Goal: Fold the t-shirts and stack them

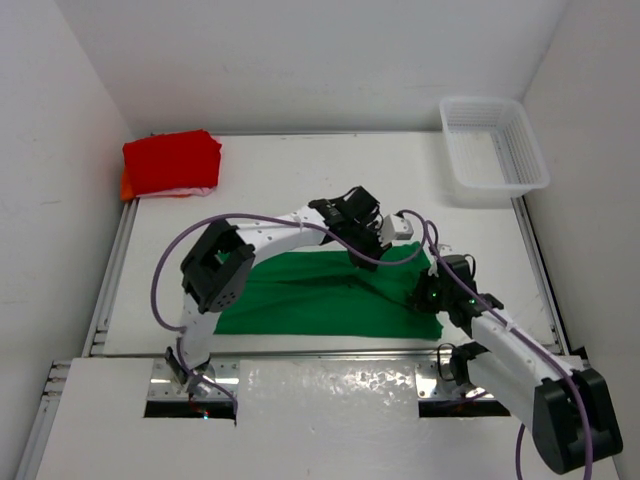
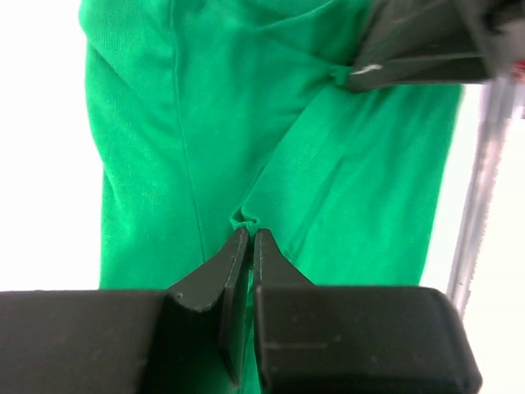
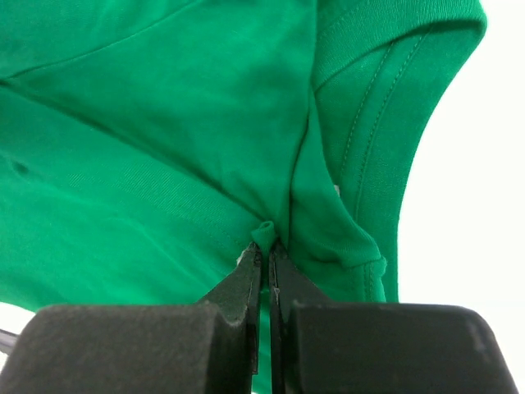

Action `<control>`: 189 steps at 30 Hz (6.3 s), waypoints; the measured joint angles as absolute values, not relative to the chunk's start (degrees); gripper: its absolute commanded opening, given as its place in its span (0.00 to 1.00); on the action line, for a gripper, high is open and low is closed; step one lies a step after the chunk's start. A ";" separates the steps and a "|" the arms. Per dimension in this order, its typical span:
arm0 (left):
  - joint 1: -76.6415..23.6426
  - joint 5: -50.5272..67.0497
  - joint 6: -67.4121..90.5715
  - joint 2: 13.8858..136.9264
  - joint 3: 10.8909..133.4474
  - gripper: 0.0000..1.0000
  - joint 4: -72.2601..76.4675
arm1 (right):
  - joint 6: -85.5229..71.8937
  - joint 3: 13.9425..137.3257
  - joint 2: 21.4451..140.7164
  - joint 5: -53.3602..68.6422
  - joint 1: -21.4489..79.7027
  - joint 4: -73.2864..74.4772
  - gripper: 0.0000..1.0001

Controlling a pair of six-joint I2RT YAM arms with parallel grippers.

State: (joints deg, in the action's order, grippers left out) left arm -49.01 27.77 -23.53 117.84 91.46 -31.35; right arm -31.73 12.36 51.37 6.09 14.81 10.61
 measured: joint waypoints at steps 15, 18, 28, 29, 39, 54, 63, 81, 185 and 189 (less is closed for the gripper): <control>-48.66 38.96 -32.32 113.60 79.77 0.18 -32.23 | -25.69 11.35 44.05 15.25 14.79 15.05 0.41; -48.66 41.04 -36.58 113.60 79.77 0.26 -34.35 | -24.16 11.38 38.11 19.55 14.79 16.80 0.44; -48.66 44.38 -53.17 113.95 81.54 0.29 -47.83 | -26.20 16.21 31.66 24.32 14.76 15.18 0.08; -48.66 44.49 -54.00 114.10 81.97 0.29 -48.90 | -26.37 16.23 33.67 23.51 14.76 14.66 0.06; -44.66 46.04 -58.50 112.42 83.88 0.32 -56.36 | -29.69 12.38 56.01 22.72 16.05 0.97 0.02; -23.24 26.13 -40.25 99.59 75.79 0.50 -48.45 | -26.04 34.65 60.84 0.03 12.27 17.15 0.56; 6.15 8.67 -32.27 92.71 64.73 0.56 -37.12 | -22.68 38.98 79.94 -3.40 8.19 19.31 0.55; 6.81 7.29 -36.18 90.21 46.70 0.53 -29.02 | -19.92 60.88 106.04 -0.84 7.92 21.67 0.27; 2.28 12.25 -29.04 71.20 50.13 0.67 -33.19 | -57.17 46.30 94.13 -6.09 62.15 5.82 0.50; 2.28 11.66 -28.64 70.59 50.13 0.67 -33.06 | -73.38 36.77 92.40 -6.00 63.70 -4.62 0.50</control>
